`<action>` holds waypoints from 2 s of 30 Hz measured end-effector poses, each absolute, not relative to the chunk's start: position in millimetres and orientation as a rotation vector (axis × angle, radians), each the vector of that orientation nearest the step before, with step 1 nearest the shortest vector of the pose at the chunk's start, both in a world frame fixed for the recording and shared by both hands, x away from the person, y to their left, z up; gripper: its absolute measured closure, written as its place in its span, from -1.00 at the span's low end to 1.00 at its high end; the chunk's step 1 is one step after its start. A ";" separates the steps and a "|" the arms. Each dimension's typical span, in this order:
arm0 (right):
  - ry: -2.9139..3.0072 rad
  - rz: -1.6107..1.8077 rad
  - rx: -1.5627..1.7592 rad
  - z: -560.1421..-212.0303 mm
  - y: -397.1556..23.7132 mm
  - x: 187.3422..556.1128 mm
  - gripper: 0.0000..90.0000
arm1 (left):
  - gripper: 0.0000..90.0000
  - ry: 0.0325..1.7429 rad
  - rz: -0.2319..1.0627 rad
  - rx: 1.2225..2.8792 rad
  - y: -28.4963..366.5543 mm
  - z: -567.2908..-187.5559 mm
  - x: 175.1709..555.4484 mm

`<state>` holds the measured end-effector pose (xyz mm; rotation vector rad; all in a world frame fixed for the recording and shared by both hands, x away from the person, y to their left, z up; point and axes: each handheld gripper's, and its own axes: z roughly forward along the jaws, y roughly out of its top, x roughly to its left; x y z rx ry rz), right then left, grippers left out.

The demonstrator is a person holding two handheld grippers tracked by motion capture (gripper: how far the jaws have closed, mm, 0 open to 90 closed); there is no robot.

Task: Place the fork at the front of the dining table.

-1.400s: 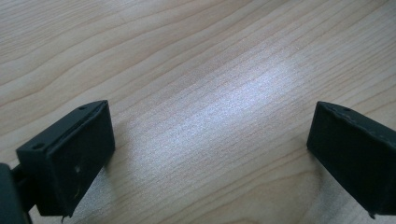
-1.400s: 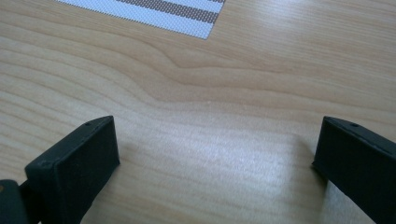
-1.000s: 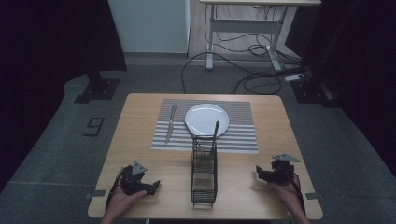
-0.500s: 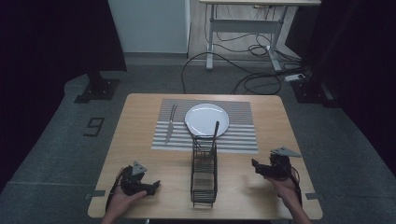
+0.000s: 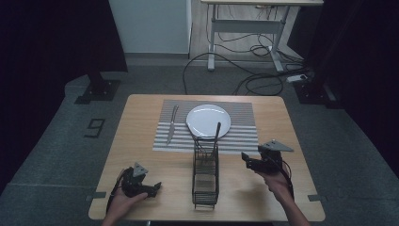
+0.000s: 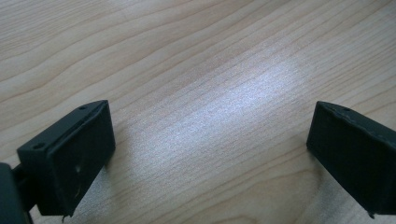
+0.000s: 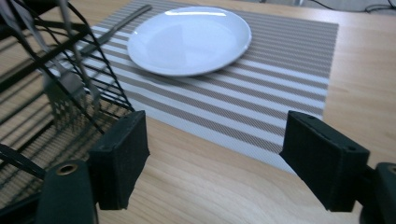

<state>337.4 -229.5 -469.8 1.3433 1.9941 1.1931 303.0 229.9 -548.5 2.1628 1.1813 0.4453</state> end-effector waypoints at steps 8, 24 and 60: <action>2.011 1.244 1.298 -456.4 -207.9 345.1 -0.42 | -0.98 1.181 0.445 2.162 229.9 -548.5 302.9; 2.044 1.286 1.244 -439.6 -178.1 360.7 -0.29 | -0.98 1.180 0.446 2.163 230.1 -548.4 302.5; 2.023 1.334 1.184 -428.9 -134.0 381.4 0.25 | -0.98 1.176 0.442 2.167 230.5 -548.3 302.2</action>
